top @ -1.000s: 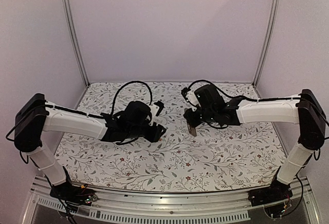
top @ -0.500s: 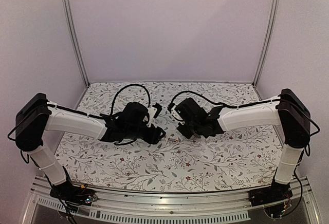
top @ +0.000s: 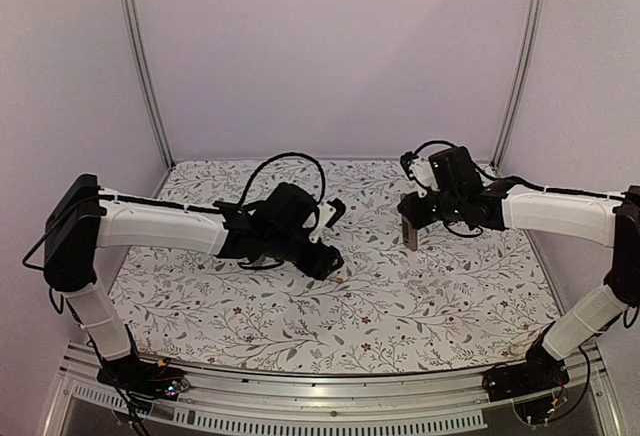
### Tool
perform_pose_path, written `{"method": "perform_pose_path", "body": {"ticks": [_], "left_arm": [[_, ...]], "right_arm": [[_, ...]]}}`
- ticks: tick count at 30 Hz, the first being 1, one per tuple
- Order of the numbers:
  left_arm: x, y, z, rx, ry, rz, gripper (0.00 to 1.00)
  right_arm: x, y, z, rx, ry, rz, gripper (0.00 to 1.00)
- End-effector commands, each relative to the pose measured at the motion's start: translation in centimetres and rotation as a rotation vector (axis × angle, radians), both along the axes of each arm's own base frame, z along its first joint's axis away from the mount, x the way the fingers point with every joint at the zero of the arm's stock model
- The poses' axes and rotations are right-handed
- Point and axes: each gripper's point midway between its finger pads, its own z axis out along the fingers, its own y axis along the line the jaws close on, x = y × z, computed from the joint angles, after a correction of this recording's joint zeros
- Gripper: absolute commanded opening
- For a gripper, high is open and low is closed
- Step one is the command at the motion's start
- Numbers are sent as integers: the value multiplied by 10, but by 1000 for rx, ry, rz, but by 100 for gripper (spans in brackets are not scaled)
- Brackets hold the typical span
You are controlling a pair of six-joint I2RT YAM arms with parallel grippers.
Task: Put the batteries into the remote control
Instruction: Pick up the battery from the center of the board.
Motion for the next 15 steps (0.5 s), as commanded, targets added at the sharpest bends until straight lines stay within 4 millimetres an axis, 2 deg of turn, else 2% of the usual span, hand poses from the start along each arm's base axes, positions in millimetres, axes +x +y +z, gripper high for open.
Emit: {"method": "perform_pose_path", "body": {"ticks": [1, 3, 5, 10, 12, 15], "left_arm": [[-13, -5, -29, 232, 70, -207, 70], [-4, -1, -35, 245, 143, -153, 66], [-2, -3, -29, 197, 137, -63, 65], [-11, -8, -21, 14, 249, 259, 66], [-7, -9, -16, -36, 258, 433, 63], [-5, -7, -22, -45, 308, 629, 61]], "right_arm": [[-18, -1, 9, 201, 90, 55, 0], [-18, -10, 10, 236, 106, 39, 0], [-18, -17, 12, 257, 110, 26, 0], [-17, -21, 14, 271, 109, 17, 0], [-16, -20, 14, 274, 110, 16, 0], [-15, -22, 14, 272, 108, 8, 0]]}}
